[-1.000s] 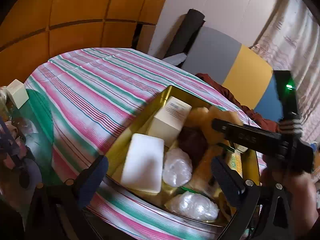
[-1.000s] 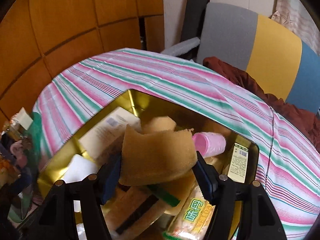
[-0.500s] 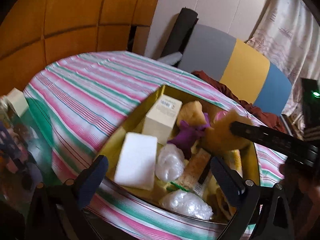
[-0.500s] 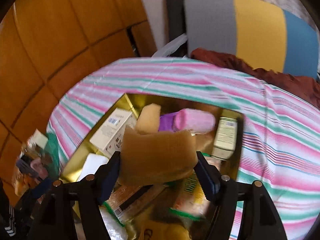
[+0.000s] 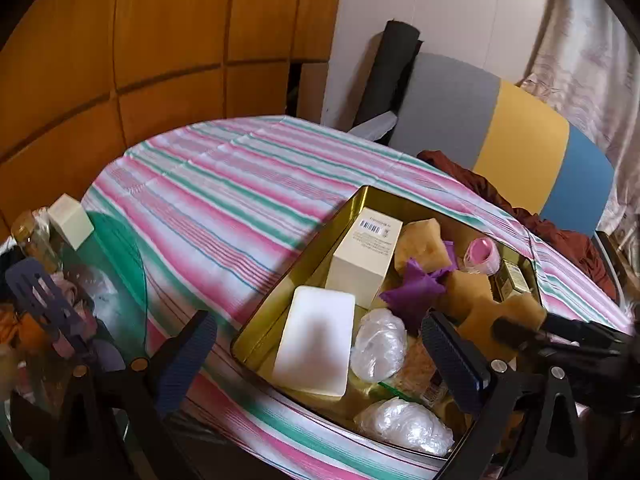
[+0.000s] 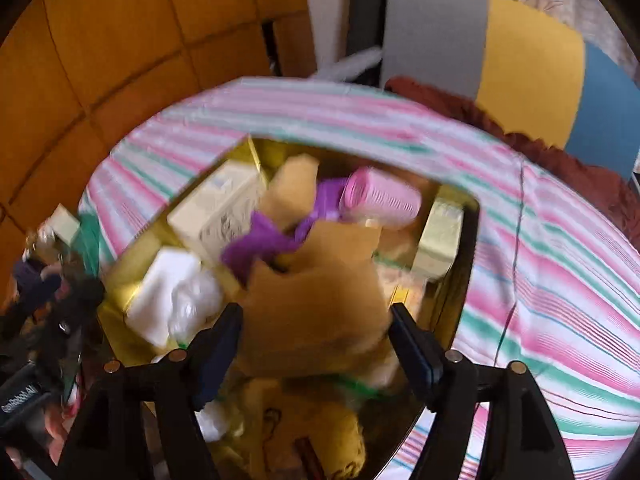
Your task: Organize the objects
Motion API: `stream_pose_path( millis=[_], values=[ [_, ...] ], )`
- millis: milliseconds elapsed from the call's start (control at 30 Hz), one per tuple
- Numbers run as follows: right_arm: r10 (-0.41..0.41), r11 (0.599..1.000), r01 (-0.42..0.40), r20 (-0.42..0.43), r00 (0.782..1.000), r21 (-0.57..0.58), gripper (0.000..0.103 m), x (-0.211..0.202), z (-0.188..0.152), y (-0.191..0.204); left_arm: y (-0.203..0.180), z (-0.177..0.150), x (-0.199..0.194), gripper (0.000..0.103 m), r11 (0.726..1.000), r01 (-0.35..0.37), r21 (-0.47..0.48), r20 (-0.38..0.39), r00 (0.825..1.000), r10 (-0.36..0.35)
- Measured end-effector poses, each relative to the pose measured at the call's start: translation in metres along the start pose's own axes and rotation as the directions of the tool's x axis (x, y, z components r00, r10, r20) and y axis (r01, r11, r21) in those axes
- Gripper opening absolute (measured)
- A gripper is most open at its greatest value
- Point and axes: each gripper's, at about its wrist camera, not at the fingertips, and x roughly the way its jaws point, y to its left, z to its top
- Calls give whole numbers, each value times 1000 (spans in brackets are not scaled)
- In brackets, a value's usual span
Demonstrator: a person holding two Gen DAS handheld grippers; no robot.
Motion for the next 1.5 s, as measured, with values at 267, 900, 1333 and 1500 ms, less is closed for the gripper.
stream_pose_path(
  millis=[267,900,1333,1500],
  values=[
    [32,999,-30,100,994,-17,85,-42,-8,-10,3,1,5,103,998,-48,-27,-21,999,48],
    [-44,998,45,21,999,-52,43,-17,-22,5,-16,11,-7,103,992,-113,53,54,992,110],
    [-219,976,215,129,967,41,63,-57,-32,19,-14,11,-13,103,992,-110,60,6,994,110],
    [-234,971,222,148,961,93,64,-62,-33,18,-12,12,-12,103,993,-110,52,-23,994,111]
  ],
)
